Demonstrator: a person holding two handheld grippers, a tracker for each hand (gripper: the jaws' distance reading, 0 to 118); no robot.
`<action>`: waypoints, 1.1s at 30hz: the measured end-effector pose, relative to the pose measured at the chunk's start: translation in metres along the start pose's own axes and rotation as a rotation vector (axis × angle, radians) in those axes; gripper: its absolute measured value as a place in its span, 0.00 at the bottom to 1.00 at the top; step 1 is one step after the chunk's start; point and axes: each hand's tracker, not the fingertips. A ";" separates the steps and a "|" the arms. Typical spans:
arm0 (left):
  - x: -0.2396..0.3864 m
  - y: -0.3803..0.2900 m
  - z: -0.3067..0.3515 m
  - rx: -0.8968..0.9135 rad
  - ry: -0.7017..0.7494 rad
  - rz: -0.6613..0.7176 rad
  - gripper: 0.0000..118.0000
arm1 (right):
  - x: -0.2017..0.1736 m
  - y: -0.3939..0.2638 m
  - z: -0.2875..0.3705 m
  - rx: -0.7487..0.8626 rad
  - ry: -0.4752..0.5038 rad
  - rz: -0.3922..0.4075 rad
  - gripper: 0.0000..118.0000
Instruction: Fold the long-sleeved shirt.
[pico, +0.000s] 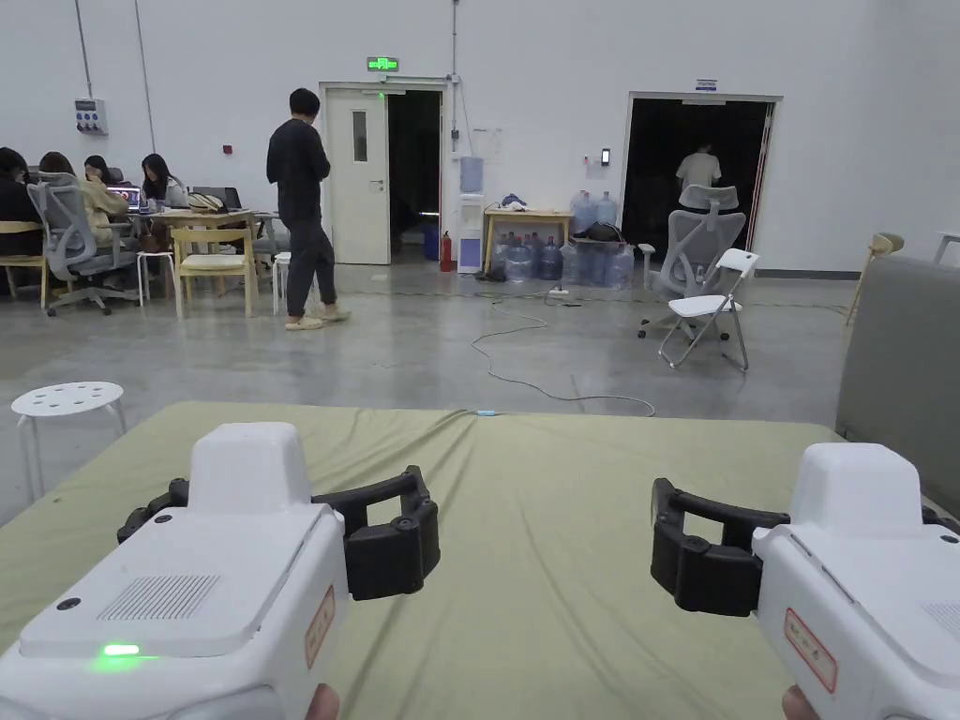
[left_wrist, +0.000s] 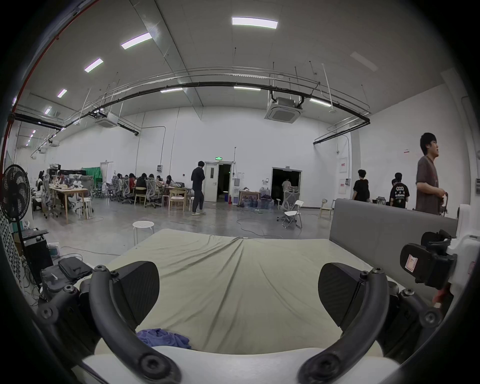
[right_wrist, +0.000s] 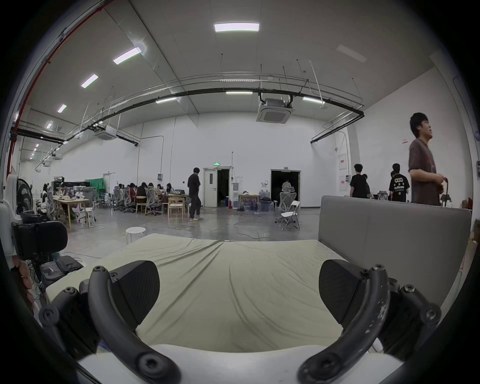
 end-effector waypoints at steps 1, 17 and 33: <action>0.000 0.000 0.000 -0.001 0.000 0.001 1.00 | 0.001 0.000 0.000 0.000 -0.001 0.001 1.00; 0.000 -0.016 -0.006 -0.045 -0.076 0.052 0.00 | 0.003 -0.013 0.006 -0.001 0.025 -0.029 0.03; -0.200 -0.023 0.110 -0.079 0.597 0.061 0.00 | -0.244 -0.021 -0.041 -0.103 0.721 -0.131 0.03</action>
